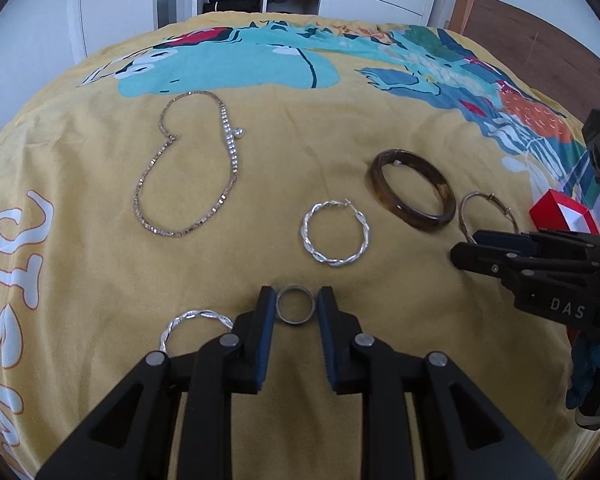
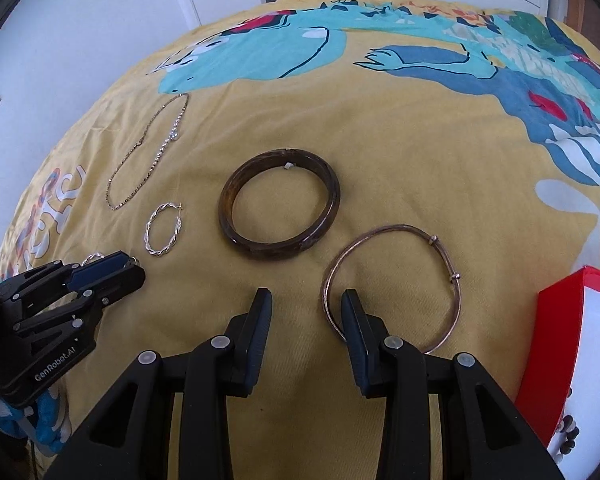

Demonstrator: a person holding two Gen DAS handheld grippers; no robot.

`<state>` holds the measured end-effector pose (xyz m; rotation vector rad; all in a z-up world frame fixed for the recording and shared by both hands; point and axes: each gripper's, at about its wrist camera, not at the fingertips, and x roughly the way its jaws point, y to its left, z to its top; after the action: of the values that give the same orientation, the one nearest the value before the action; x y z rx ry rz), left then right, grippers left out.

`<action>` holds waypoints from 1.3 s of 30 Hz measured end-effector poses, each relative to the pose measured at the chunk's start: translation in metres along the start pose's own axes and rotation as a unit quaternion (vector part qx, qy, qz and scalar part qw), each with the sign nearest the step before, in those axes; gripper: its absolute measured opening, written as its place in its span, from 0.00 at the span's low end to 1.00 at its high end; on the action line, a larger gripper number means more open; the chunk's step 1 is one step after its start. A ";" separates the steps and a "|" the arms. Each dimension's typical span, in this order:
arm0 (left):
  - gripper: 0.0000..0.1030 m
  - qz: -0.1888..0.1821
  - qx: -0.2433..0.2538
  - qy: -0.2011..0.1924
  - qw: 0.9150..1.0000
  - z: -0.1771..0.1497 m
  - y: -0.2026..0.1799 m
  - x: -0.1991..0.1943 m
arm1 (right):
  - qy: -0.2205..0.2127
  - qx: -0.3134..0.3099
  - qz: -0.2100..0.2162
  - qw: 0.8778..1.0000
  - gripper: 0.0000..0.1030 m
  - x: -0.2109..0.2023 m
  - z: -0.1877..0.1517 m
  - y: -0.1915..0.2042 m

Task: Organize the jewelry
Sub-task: 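Grasp the thin bronze bangle with the right tool while the left tool holds the ring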

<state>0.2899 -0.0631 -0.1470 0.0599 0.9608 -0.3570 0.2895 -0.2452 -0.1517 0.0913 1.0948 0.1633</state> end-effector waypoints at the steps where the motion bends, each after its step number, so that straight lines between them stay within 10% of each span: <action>1: 0.20 0.001 0.001 -0.001 1.000 0.000 0.000 0.000 | 0.003 -0.006 -0.002 1.000 0.35 0.001 0.001 0.001; 13: 0.18 0.000 0.007 -0.003 1.000 -0.002 -0.004 -0.003 | 0.053 -0.010 0.017 0.998 0.07 0.014 0.007 0.003; 39: 0.18 0.014 0.008 -0.060 0.998 0.008 -0.028 -0.123 | -0.111 0.043 0.130 0.984 0.04 -0.140 -0.024 0.041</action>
<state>0.2236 -0.0578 -0.0398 0.0657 0.8383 -0.3389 0.2019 -0.2300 -0.0336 0.3242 0.8632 0.3330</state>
